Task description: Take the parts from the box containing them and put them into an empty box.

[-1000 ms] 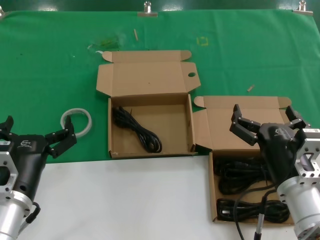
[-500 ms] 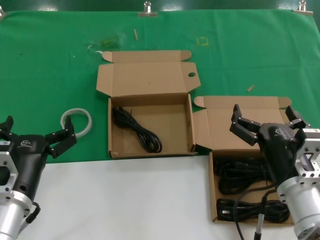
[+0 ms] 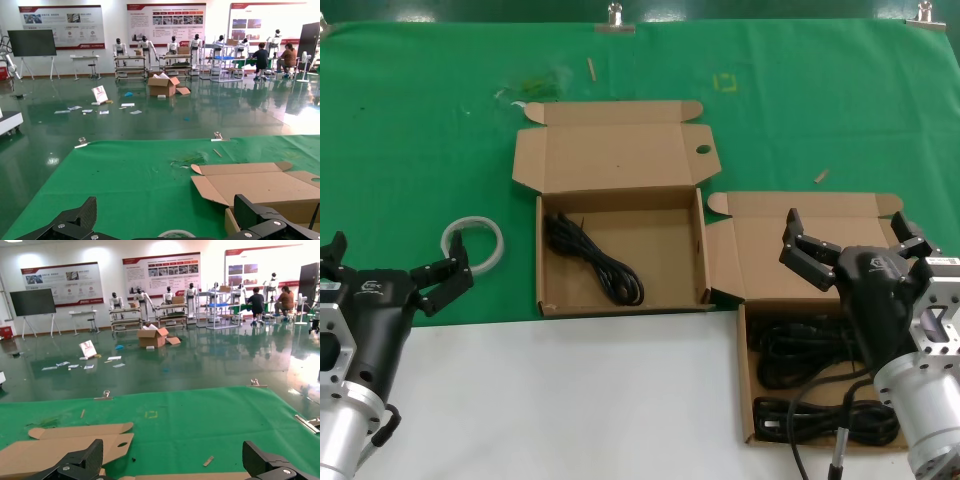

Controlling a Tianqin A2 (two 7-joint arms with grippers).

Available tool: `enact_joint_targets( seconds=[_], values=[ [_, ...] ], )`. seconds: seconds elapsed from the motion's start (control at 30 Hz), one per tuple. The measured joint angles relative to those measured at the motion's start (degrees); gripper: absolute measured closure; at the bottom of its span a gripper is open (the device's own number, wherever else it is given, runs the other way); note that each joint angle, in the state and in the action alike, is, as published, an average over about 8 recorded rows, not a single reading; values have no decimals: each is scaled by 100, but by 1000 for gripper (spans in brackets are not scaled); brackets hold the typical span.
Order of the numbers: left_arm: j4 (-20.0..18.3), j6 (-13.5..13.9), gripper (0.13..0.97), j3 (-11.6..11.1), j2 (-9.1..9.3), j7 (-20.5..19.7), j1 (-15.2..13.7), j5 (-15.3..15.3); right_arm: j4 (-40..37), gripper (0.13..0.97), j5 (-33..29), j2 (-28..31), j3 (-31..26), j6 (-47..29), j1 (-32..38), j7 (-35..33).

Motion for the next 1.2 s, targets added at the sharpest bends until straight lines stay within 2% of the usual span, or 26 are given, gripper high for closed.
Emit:
enact_joint_targets(
  seconds=[1.2],
  values=[
    [0,0,132,0,0,0,0,0,0,129,0,0,0,0,0,0]
  ],
)
